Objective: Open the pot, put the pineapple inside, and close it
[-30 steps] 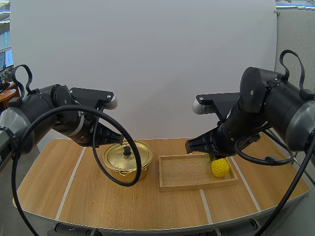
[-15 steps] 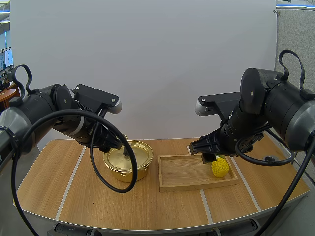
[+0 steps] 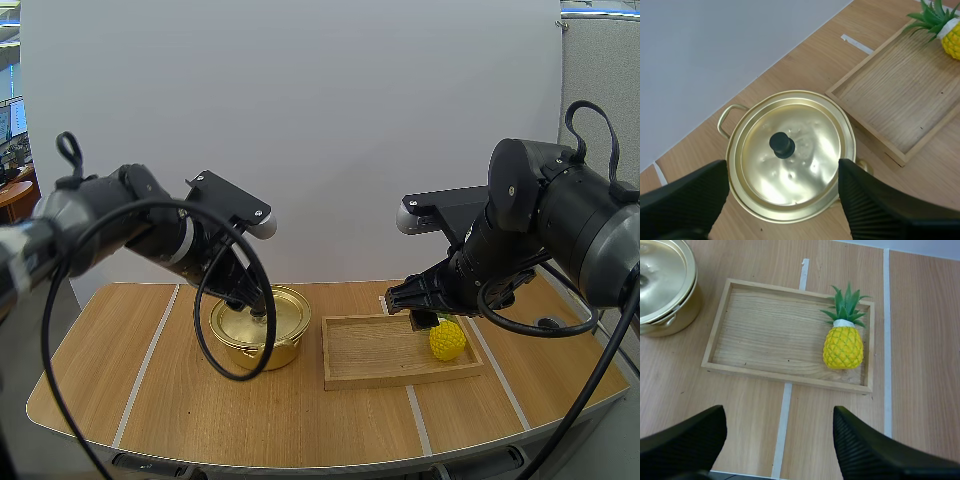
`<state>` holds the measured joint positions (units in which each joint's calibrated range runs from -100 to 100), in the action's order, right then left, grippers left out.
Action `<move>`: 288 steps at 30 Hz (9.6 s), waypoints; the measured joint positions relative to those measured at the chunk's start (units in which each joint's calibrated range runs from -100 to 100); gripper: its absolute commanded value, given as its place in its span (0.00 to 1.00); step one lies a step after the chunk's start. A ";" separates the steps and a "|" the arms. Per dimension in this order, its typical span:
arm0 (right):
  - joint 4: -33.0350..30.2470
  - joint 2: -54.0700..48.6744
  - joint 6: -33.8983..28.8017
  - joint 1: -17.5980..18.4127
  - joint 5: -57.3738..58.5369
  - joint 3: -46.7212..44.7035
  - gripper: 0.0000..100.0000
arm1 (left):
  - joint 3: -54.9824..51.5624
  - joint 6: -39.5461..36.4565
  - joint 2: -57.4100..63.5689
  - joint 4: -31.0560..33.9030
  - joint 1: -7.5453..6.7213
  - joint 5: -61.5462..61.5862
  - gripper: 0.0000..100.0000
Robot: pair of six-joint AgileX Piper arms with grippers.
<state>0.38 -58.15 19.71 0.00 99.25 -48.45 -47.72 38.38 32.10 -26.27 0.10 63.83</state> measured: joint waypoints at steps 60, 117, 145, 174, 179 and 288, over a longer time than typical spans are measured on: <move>0.20 0.00 0.00 0.00 -0.22 0.00 1.00 | 16.20 0.75 -34.12 2.61 -2.65 -0.75 1.00; 0.31 0.00 0.00 0.00 -0.86 0.00 1.00 | 47.86 -12.51 -2.16 15.17 -2.65 9.66 0.00; -8.62 11.72 -7.63 -0.40 -17.93 0.00 1.00 | 73.08 -18.35 -0.17 18.49 -2.65 2.88 0.00; 2.61 32.43 13.42 -10.26 -37.09 0.00 1.00 | 73.21 -18.67 -0.17 18.81 -2.65 -0.24 0.00; 2.61 33.40 13.87 -10.26 -38.50 0.00 1.00 | 73.21 -18.67 -0.17 18.81 -2.65 -0.24 0.00; 14.28 52.58 13.92 20.56 -44.77 21.36 0.00 | 73.21 -18.67 -0.17 18.81 -2.65 -0.32 0.00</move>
<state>14.66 -5.57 33.63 20.56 54.48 -27.09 25.49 19.71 31.93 -7.46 -2.55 63.51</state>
